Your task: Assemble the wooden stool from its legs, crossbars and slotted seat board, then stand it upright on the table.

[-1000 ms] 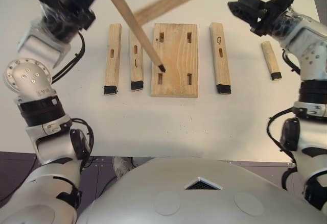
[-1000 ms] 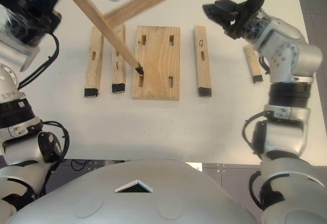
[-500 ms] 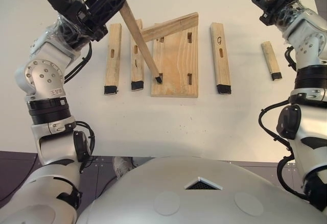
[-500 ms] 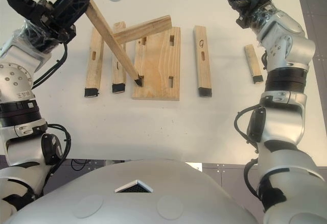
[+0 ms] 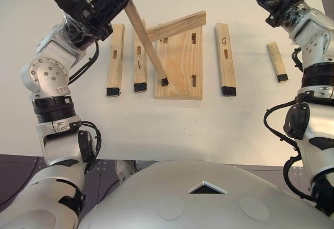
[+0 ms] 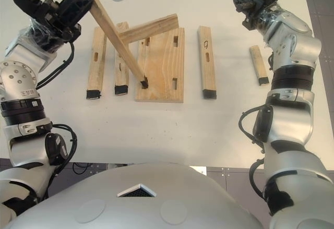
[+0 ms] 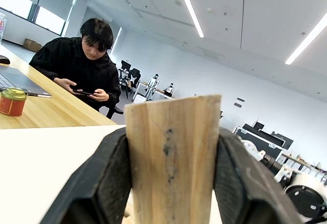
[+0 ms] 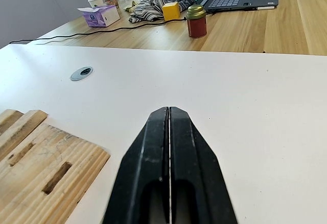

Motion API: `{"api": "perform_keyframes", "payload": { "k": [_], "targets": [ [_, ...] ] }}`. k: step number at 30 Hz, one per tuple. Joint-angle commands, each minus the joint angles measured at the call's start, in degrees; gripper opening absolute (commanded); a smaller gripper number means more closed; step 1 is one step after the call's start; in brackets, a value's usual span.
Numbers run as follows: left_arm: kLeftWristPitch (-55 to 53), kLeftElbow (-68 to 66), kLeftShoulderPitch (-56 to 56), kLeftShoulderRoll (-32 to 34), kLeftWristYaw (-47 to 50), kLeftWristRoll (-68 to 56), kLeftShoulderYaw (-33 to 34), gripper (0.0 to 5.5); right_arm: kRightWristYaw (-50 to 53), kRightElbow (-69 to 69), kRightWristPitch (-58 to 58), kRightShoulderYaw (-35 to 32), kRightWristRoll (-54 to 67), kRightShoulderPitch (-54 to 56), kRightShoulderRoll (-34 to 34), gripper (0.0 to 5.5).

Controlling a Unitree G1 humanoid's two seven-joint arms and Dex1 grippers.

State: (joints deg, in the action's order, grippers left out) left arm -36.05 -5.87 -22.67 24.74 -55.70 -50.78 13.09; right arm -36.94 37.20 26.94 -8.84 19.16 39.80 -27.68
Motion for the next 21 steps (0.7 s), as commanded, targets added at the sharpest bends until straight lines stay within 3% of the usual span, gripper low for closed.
{"api": "perform_keyframes", "payload": {
  "k": [1,14,21],
  "targets": [
    [1.5,-2.0,0.3,1.8,-2.6,4.1,-2.2,2.03,-0.3,0.3,-0.1,0.0,-0.9,1.5,-0.4,0.0],
    [7.4,-0.7,-1.9,11.5,-12.1,13.6,-11.2,2.03,-0.4,-3.9,1.0,-0.1,-0.9,-2.4,0.9,0.0],
    [9.3,12.0,8.3,16.6,-8.9,13.6,-7.8,2.03,0.1,-6.4,1.9,-0.9,-0.3,-4.4,0.8,0.0]
  ]
}}
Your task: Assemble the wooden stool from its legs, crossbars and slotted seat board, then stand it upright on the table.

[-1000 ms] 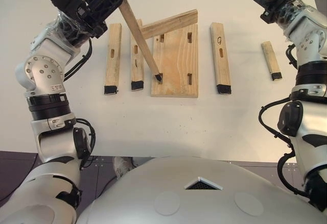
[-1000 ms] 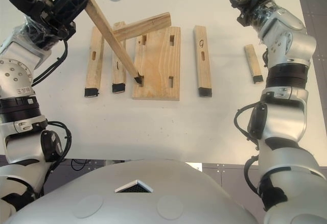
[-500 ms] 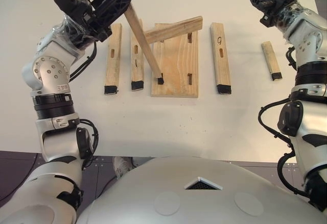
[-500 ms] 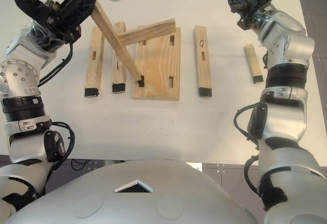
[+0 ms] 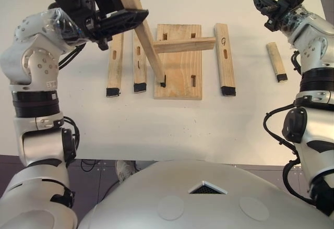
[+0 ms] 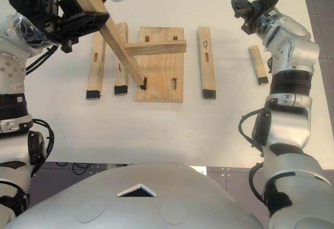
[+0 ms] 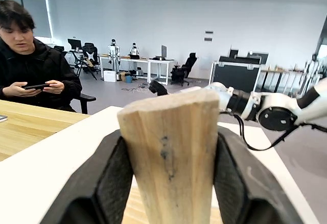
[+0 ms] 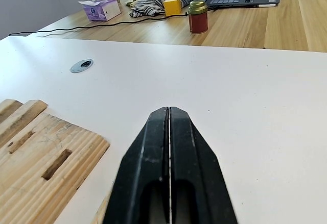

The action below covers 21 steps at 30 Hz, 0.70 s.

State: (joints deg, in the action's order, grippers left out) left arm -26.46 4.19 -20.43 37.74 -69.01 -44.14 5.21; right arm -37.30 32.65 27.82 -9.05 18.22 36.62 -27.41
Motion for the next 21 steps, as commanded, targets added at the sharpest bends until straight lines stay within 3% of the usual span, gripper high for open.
{"api": "perform_keyframes", "payload": {
  "k": [1,11,21],
  "targets": [
    [0.0,2.6,6.6,3.8,5.0,7.1,0.3,2.03,0.7,-2.1,1.2,-0.8,0.7,-1.4,0.5,0.0],
    [-1.5,4.9,3.7,4.2,8.5,5.0,0.9,2.03,1.0,-2.3,1.6,-0.8,0.6,-1.0,0.8,0.0],
    [-12.2,9.8,-8.8,10.2,10.7,10.8,-7.4,2.01,2.2,-4.0,1.1,-1.5,1.0,-2.8,1.9,0.0]
  ]
}}
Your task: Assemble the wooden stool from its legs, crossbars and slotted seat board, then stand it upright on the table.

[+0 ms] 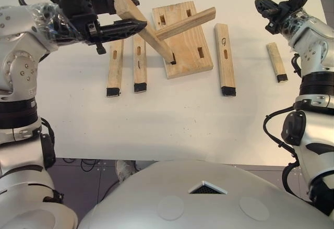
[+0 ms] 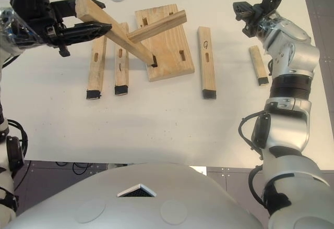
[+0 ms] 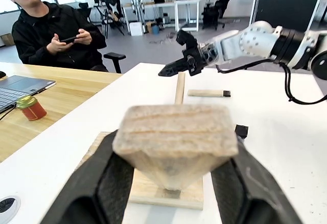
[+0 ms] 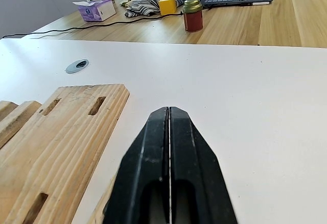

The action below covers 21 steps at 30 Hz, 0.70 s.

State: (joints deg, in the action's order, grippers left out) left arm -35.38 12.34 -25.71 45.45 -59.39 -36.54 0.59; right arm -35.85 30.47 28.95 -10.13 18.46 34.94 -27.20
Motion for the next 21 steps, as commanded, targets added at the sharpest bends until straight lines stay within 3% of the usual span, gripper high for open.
{"api": "perform_keyframes", "payload": {
  "k": [1,12,18,21],
  "targets": [
    [-4.8,1.8,-5.1,2.8,1.2,3.4,-3.5,2.01,0.9,-2.1,0.0,-0.5,0.8,-1.5,1.8,0.0],
    [-16.5,-3.5,-23.9,0.5,-2.3,6.7,-14.3,2.01,3.0,-4.4,-0.7,-1.6,0.9,-4.7,4.4,0.0],
    [-15.1,-7.0,-25.9,0.4,-6.0,12.2,-21.6,2.01,4.1,-5.5,-0.8,-2.5,1.1,-6.2,5.4,0.0],
    [-15.9,-6.9,-25.6,0.0,-6.5,12.5,-22.0,2.01,4.3,-5.4,-1.0,-2.7,1.1,-6.4,5.6,0.0]
  ]
}}
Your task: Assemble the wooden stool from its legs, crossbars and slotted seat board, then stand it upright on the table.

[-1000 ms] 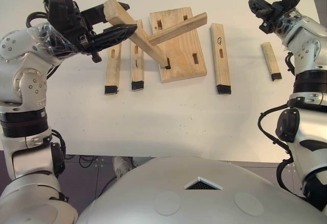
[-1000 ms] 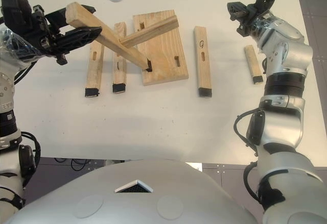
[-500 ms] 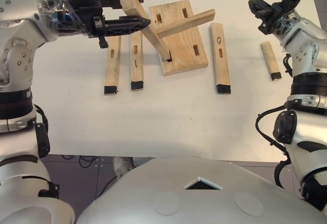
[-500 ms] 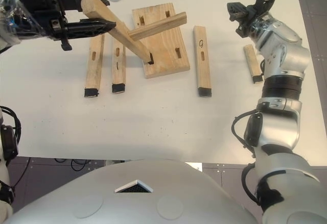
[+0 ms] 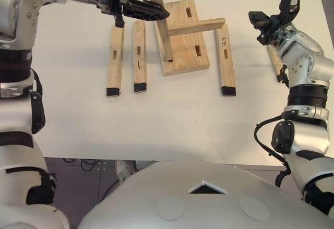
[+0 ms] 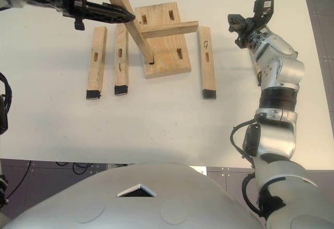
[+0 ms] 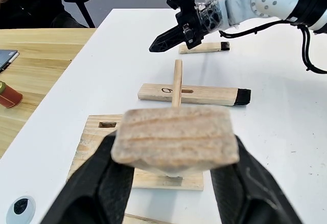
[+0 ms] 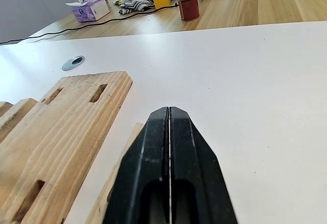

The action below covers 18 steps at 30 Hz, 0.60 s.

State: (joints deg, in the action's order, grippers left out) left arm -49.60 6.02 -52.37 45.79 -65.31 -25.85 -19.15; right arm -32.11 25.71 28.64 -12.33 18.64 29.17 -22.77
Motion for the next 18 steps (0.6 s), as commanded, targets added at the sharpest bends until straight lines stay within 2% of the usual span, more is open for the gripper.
{"api": "perform_keyframes", "payload": {
  "k": [1,5,9,13,18],
  "targets": [
    [-1.5,-0.5,1.5,-0.2,-0.3,2.2,-2.2,2.01,0.6,-0.7,-0.8,-0.6,0.9,-0.7,1.2,0.0],
    [-0.5,0.0,5.3,0.3,0.6,3.4,-2.8,2.01,0.8,-0.6,-1.1,-0.8,0.9,-1.2,1.2,0.0],
    [3.2,-1.7,10.9,0.2,0.5,7.3,-7.7,2.01,0.7,-0.4,-1.0,-0.5,0.6,-0.9,1.2,0.0],
    [4.5,-4.3,13.7,-0.5,0.3,8.3,-9.0,2.01,0.4,-0.4,-0.8,-0.3,0.5,-1.3,1.0,0.0],
    [2.0,-6.0,9.9,2.5,-8.5,3.7,-7.3,2.01,0.2,-0.5,-0.7,0.0,0.3,-1.9,1.0,0.0]
  ]
}}
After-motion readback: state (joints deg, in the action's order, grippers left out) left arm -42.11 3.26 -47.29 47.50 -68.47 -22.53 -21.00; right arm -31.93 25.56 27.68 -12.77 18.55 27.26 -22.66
